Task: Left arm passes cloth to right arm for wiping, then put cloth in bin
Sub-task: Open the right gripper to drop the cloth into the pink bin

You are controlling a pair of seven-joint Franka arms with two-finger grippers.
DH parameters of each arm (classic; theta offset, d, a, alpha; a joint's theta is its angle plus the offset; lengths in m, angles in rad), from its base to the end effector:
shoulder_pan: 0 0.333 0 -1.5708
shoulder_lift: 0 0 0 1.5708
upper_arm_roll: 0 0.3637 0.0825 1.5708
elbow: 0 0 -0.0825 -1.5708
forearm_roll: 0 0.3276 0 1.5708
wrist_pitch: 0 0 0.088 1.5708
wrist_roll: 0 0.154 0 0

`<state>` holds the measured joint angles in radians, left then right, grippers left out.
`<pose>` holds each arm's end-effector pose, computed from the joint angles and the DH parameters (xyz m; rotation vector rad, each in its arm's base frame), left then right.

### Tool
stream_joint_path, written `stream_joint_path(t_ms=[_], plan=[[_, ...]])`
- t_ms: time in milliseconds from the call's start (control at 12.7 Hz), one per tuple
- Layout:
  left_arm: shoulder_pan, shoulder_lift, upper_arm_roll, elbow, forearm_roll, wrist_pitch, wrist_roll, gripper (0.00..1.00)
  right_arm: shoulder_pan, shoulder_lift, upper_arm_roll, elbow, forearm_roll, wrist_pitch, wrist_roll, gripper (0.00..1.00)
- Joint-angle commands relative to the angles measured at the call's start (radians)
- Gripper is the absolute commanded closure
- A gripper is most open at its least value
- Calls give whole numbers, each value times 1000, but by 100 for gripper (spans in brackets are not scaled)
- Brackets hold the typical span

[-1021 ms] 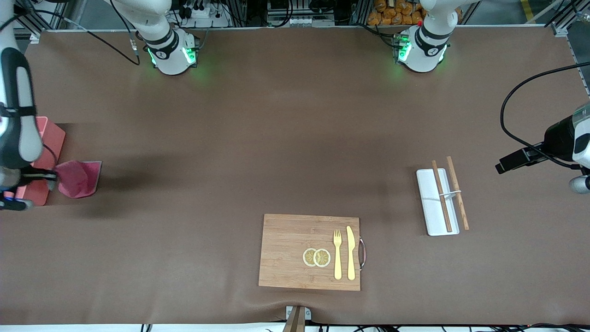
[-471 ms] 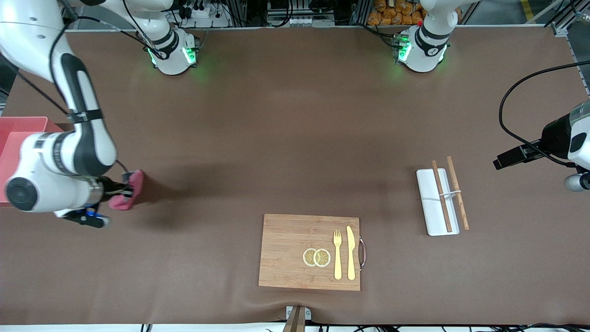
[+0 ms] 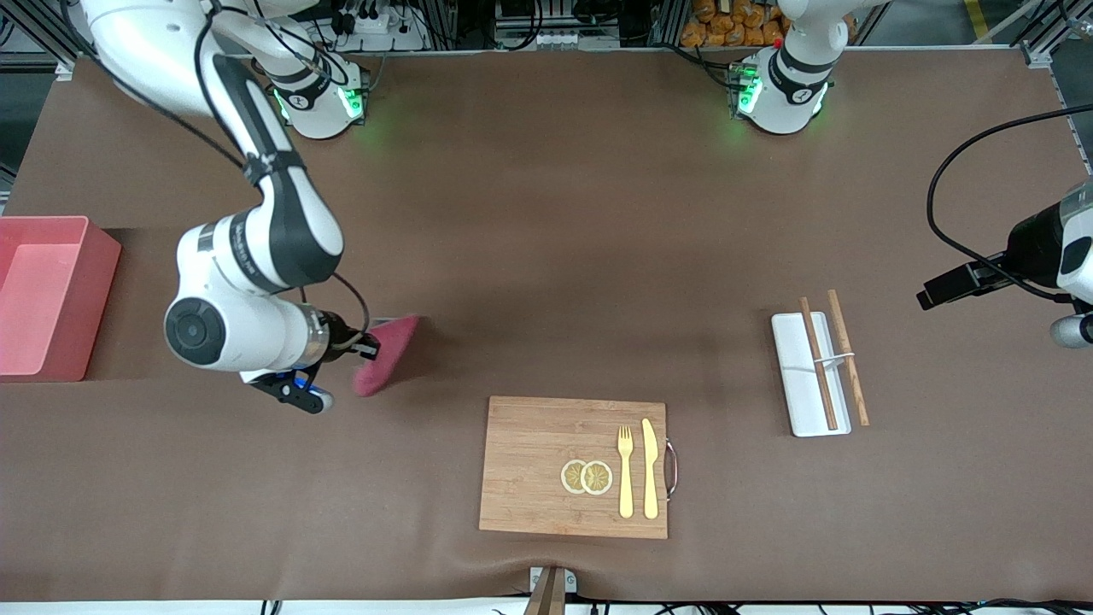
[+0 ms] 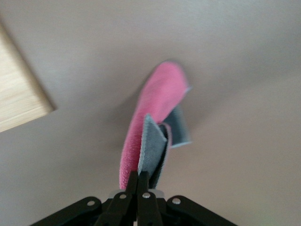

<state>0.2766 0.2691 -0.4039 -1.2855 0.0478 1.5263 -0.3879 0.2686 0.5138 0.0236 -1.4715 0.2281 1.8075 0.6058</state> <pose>0.5808 -0.0304 0.6030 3.0590 0.4236 -0.0333 0.6095 0.2111 0.3891 -2.9316 0.5778 0.3889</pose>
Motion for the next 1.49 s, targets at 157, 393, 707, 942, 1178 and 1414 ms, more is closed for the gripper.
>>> stream_joint_path(t_ms=[157,393,707,942,1178,1414], plan=[[4,-53,0,-21,44,-41,14,0,-54,-225,-22,33,14,-215,-52,100],[4,-93,0,-37,44,-57,18,0,-217,-267,-25,138,7,-394,-212,100],[-16,-152,26,-89,43,-54,46,0,-441,-267,-25,206,-102,-497,-602,100],[-232,-205,278,-136,27,-48,205,0,-639,-262,-25,206,-122,-501,-861,100],[-264,-228,303,-152,23,-49,257,0,-758,-255,-25,209,-232,-487,-1073,100],[-254,-209,296,-140,24,-48,262,0,-842,-213,-24,226,-353,-372,-1208,100]])
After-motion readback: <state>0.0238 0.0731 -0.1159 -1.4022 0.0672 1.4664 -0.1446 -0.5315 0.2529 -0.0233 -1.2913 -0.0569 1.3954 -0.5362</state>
